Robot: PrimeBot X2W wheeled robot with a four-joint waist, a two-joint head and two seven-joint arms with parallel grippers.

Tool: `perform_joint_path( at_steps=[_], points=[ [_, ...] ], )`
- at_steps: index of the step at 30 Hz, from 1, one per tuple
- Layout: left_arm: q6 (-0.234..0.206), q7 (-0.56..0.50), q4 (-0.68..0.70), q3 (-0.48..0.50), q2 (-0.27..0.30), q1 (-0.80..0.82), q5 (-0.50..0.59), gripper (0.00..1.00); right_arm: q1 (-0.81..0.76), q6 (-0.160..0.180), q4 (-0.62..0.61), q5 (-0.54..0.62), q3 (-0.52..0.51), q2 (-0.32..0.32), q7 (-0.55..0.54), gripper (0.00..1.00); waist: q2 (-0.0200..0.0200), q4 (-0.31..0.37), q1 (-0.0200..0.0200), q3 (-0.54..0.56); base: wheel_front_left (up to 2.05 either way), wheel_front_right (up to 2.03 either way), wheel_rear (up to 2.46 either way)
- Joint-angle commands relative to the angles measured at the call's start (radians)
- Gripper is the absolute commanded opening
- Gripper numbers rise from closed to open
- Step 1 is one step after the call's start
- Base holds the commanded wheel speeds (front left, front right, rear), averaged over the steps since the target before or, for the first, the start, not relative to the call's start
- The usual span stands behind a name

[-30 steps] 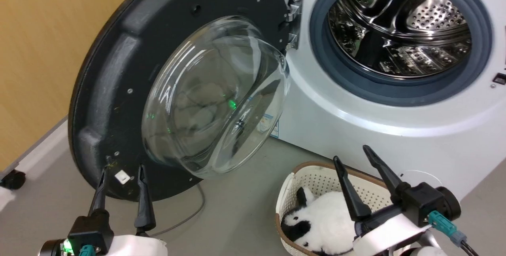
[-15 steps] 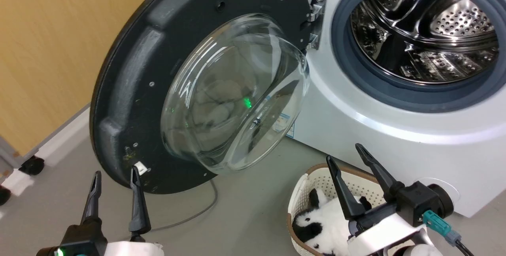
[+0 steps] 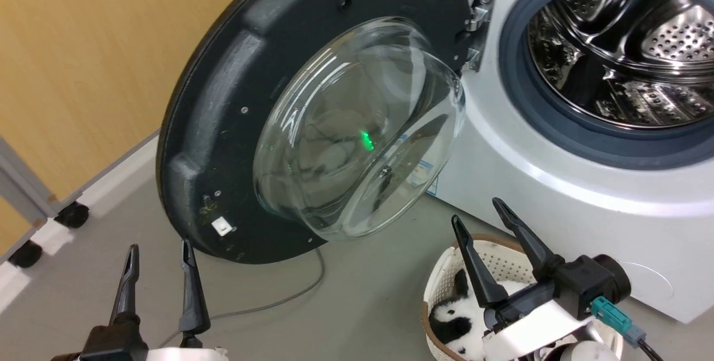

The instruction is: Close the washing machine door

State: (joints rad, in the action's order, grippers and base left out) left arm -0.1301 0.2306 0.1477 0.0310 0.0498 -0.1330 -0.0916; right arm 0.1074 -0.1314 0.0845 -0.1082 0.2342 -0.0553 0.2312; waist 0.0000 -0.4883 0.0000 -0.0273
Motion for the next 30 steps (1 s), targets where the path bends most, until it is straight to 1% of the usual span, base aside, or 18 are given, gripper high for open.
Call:
perform_joint_path(
  at_steps=[1, 7, 13, 14, 15, 16, 17, 19, 22, 24, 26, 28, 30],
  points=[
    [-0.005, 0.010, 0.007, 0.002, 0.001, -0.017, -0.007, 1.00, 0.015, 0.001, 0.004, -0.013, 0.007, -0.004, 0.009, 1.00, 0.0000, -0.008, 0.0000, -0.001, 0.00, 0.00, 0.00],
    [0.001, 0.022, 0.012, 0.007, 0.001, -0.027, -0.027, 1.00, 0.015, 0.001, 0.004, -0.018, 0.011, -0.003, 0.022, 1.00, 0.0000, -0.033, 0.0000, 0.000, 0.00, 0.00, 0.00],
    [-0.003, 0.031, 0.022, 0.015, 0.001, -0.025, -0.045, 1.00, 0.007, 0.001, 0.001, -0.019, 0.012, -0.002, 0.031, 1.00, 0.0000, -0.052, 0.0000, -0.001, 0.00, 0.00, 0.00],
    [-0.003, 0.031, 0.023, 0.016, 0.001, -0.024, -0.048, 0.67, 0.006, 0.001, 0.001, -0.018, 0.010, -0.002, 0.031, 1.00, 0.0000, -0.052, 0.0000, -0.002, 0.00, 0.00, 0.00],
    [-0.002, 0.031, 0.023, 0.017, 0.001, -0.024, -0.050, 0.45, 0.004, 0.001, 0.000, -0.016, 0.006, -0.002, 0.031, 1.00, 0.0000, -0.053, 0.0000, -0.002, 0.00, 0.00, 0.00],
    [0.000, 0.031, 0.023, 0.017, 0.001, -0.024, -0.051, 0.19, 0.002, 0.001, -0.002, -0.015, 0.003, -0.002, 0.031, 1.00, 0.0000, -0.053, 0.0000, -0.003, 0.00, 0.00, 0.00],
    [0.004, 0.031, 0.022, 0.018, 0.001, -0.024, -0.053, 0.00, 0.000, 0.001, -0.004, -0.013, -0.001, -0.001, 0.031, 1.00, 0.0000, -0.053, 0.0000, -0.004, 0.00, 0.00, 0.00],
    [0.012, 0.031, 0.020, 0.019, 0.001, -0.022, -0.054, 0.00, -0.005, 0.001, -0.009, -0.010, -0.010, -0.001, 0.031, 1.00, 0.0000, -0.053, 0.0000, -0.009, 0.00, 0.00, 0.00],
    [0.018, 0.031, 0.033, 0.039, 0.001, -0.004, -0.094, 0.00, -0.015, 0.001, -0.018, -0.003, -0.020, 0.000, 0.031, 1.00, 0.0000, -0.052, 0.0000, -0.019, 0.00, 0.00, 0.00],
    [0.035, 0.031, 0.039, 0.064, 0.001, 0.016, -0.108, 0.00, -0.020, 0.001, -0.024, 0.003, -0.025, 0.000, 0.031, 1.00, 0.0000, -0.051, 0.0000, -0.028, 0.00, 0.00, 0.00],
    [0.063, 0.031, 0.038, 0.092, 0.009, 0.045, -0.118, 0.00, -0.026, 0.001, -0.031, 0.012, -0.032, -0.001, 0.031, 1.00, 0.0000, -0.050, 0.0000, -0.035, 0.00, 0.00, 0.00],
    [0.101, 0.031, 0.020, 0.119, 0.035, 0.081, -0.134, 0.00, -0.035, 0.001, -0.039, 0.021, -0.046, -0.002, 0.031, 1.00, 0.0000, -0.047, 0.0000, -0.041, 0.00, 0.00, 0.00],
    [0.146, 0.031, -0.015, 0.136, 0.091, 0.125, -0.132, 0.00, -0.047, 0.001, -0.055, 0.032, -0.067, -0.002, 0.031, 1.00, 0.0000, -0.043, 0.0000, -0.047, 0.00, 0.00, 0.00]
  ],
)
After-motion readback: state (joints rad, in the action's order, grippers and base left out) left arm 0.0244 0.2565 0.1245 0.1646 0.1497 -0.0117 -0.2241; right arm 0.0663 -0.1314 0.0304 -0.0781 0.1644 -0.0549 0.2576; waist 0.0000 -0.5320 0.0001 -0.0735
